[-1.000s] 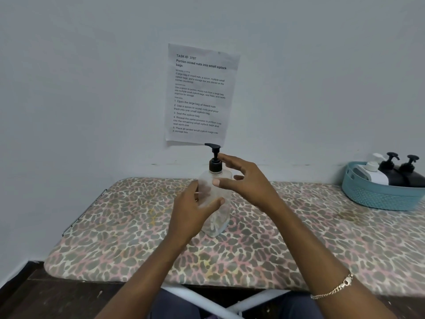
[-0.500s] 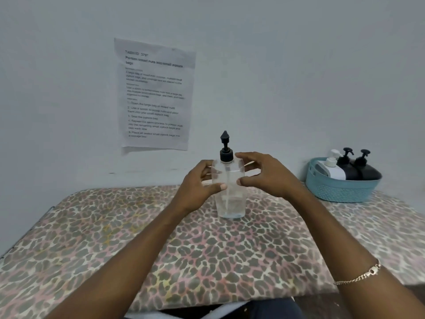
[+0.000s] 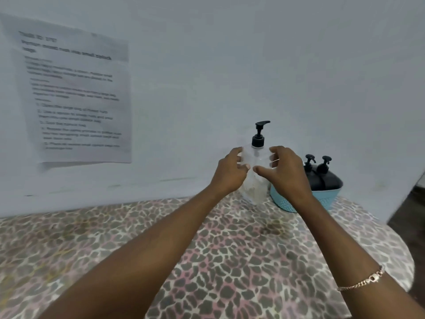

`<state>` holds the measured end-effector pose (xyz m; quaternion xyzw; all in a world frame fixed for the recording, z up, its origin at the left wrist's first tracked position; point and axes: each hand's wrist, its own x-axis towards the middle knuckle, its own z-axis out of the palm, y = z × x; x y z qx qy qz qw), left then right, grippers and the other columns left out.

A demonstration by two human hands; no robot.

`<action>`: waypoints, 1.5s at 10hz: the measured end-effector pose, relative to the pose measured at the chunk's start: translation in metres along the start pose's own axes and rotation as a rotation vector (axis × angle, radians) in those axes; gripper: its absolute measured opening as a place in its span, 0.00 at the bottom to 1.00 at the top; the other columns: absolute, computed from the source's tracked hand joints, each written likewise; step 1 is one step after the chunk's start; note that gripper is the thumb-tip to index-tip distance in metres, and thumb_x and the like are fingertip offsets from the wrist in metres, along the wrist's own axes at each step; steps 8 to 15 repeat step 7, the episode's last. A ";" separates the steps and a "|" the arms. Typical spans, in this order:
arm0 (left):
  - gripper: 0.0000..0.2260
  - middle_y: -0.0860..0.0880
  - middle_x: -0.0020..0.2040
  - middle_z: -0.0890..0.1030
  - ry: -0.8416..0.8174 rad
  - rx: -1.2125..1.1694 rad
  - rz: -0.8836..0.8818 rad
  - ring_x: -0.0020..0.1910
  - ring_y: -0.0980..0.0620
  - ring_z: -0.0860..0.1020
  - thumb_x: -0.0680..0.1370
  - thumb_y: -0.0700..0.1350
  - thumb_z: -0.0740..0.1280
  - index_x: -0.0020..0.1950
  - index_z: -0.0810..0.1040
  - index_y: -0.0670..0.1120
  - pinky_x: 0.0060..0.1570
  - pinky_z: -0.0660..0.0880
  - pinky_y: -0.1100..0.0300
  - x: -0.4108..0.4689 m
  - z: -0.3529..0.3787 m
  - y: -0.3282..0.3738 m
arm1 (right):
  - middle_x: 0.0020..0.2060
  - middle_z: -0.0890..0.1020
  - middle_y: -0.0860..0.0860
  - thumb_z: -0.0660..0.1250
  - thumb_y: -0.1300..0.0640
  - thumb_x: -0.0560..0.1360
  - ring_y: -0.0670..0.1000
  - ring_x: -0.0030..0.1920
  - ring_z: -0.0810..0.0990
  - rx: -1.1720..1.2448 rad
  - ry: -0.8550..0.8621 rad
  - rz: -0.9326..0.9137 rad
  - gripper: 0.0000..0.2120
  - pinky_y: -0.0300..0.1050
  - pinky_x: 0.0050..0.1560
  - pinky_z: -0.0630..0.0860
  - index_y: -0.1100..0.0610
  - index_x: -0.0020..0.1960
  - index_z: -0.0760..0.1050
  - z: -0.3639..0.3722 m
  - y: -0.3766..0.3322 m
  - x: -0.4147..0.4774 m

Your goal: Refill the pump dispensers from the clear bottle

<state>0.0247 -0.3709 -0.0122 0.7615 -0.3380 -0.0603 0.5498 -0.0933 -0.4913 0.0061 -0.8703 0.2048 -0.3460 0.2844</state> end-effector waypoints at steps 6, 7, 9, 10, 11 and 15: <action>0.28 0.43 0.73 0.76 -0.097 0.092 -0.052 0.67 0.45 0.78 0.83 0.47 0.70 0.81 0.66 0.47 0.67 0.77 0.50 0.034 0.050 -0.024 | 0.60 0.80 0.55 0.78 0.41 0.72 0.55 0.58 0.80 -0.111 0.035 0.070 0.39 0.51 0.58 0.78 0.61 0.75 0.71 0.014 0.057 0.018; 0.30 0.43 0.73 0.76 -0.101 0.096 -0.046 0.68 0.45 0.78 0.82 0.48 0.71 0.82 0.65 0.47 0.66 0.76 0.53 0.029 0.042 -0.016 | 0.61 0.79 0.56 0.78 0.41 0.72 0.56 0.59 0.80 -0.115 0.018 0.083 0.41 0.51 0.58 0.78 0.60 0.77 0.68 0.012 0.055 0.017; 0.30 0.43 0.73 0.76 -0.101 0.096 -0.046 0.68 0.45 0.78 0.82 0.48 0.71 0.82 0.65 0.47 0.66 0.76 0.53 0.029 0.042 -0.016 | 0.61 0.79 0.56 0.78 0.41 0.72 0.56 0.59 0.80 -0.115 0.018 0.083 0.41 0.51 0.58 0.78 0.60 0.77 0.68 0.012 0.055 0.017; 0.30 0.43 0.73 0.76 -0.101 0.096 -0.046 0.68 0.45 0.78 0.82 0.48 0.71 0.82 0.65 0.47 0.66 0.76 0.53 0.029 0.042 -0.016 | 0.61 0.79 0.56 0.78 0.41 0.72 0.56 0.59 0.80 -0.115 0.018 0.083 0.41 0.51 0.58 0.78 0.60 0.77 0.68 0.012 0.055 0.017; 0.30 0.43 0.73 0.76 -0.101 0.096 -0.046 0.68 0.45 0.78 0.82 0.48 0.71 0.82 0.65 0.47 0.66 0.76 0.53 0.029 0.042 -0.016 | 0.61 0.79 0.56 0.78 0.41 0.72 0.56 0.59 0.80 -0.115 0.018 0.083 0.41 0.51 0.58 0.78 0.60 0.77 0.68 0.012 0.055 0.017; 0.30 0.43 0.73 0.76 -0.101 0.096 -0.046 0.68 0.45 0.78 0.82 0.48 0.71 0.82 0.65 0.47 0.66 0.76 0.53 0.029 0.042 -0.016 | 0.61 0.79 0.56 0.78 0.41 0.72 0.56 0.59 0.80 -0.115 0.018 0.083 0.41 0.51 0.58 0.78 0.60 0.77 0.68 0.012 0.055 0.017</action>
